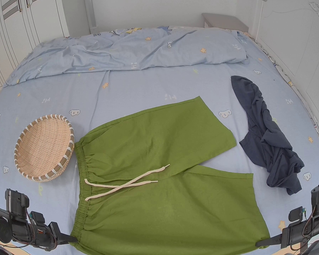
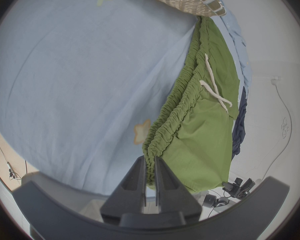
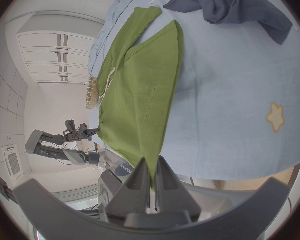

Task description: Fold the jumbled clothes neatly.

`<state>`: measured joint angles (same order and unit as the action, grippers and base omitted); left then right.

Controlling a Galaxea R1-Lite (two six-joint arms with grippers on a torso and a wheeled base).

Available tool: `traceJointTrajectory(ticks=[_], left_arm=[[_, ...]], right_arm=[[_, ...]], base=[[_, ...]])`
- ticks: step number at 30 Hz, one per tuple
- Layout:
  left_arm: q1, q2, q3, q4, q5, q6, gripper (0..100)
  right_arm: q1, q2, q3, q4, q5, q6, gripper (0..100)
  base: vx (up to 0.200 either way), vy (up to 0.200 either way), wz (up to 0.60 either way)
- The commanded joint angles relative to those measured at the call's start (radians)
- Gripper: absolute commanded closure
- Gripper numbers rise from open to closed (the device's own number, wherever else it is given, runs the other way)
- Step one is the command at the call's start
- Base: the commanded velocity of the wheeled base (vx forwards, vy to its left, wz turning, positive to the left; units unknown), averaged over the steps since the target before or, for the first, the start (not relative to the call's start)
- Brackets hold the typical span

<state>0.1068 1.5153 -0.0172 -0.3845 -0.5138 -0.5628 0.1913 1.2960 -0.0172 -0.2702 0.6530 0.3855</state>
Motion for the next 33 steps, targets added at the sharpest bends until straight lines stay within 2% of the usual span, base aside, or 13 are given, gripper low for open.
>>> traceJointTrajectory(ticks=[1,6,12,19,20,22,26,30,33], left_arm=[[-0.001,-0.145,0.017,0.113,-0.003,0.027,100],[-0.001,-0.236,0.017,0.248,-0.008,0.090,100],[-0.001,-0.264,0.016,0.251,-0.008,0.090,100],[-0.001,-0.257,-0.082,0.220,-0.009,0.061,100],[-0.002,-0.257,-0.128,0.225,-0.009,0.030,100],[-0.004,-0.251,-0.168,0.230,-0.009,0.003,100],[-0.053,-0.201,-0.308,0.236,-0.006,-0.097,100],[-0.068,-0.144,-0.412,0.265,-0.002,-0.126,100],[-0.059,-0.072,-0.549,0.328,0.000,-0.126,100]], right_arm=[[0.005,-0.184,0.017,0.089,0.002,0.003,100],[0.004,-0.264,0.017,0.151,0.002,0.009,100],[0.000,-0.270,-0.001,0.151,0.002,0.013,100],[-0.004,-0.238,-0.233,0.192,-0.001,0.059,100],[-0.001,-0.205,-0.319,0.229,-0.001,0.059,100],[0.000,-0.176,-0.382,0.259,-0.001,0.059,100],[0.002,-0.055,-0.572,0.309,-0.001,0.052,100],[0.000,0.036,-0.682,0.312,-0.001,0.052,100],[-0.006,0.152,-0.800,0.312,-0.001,0.050,100]], base=[[0.000,0.000,0.00],[0.000,0.000,0.00],[0.000,0.000,0.00],[0.000,0.000,0.00],[0.000,0.000,0.00],[0.000,0.000,0.00],[0.000,0.000,0.00],[0.000,0.000,0.00],[0.000,0.000,0.00]])
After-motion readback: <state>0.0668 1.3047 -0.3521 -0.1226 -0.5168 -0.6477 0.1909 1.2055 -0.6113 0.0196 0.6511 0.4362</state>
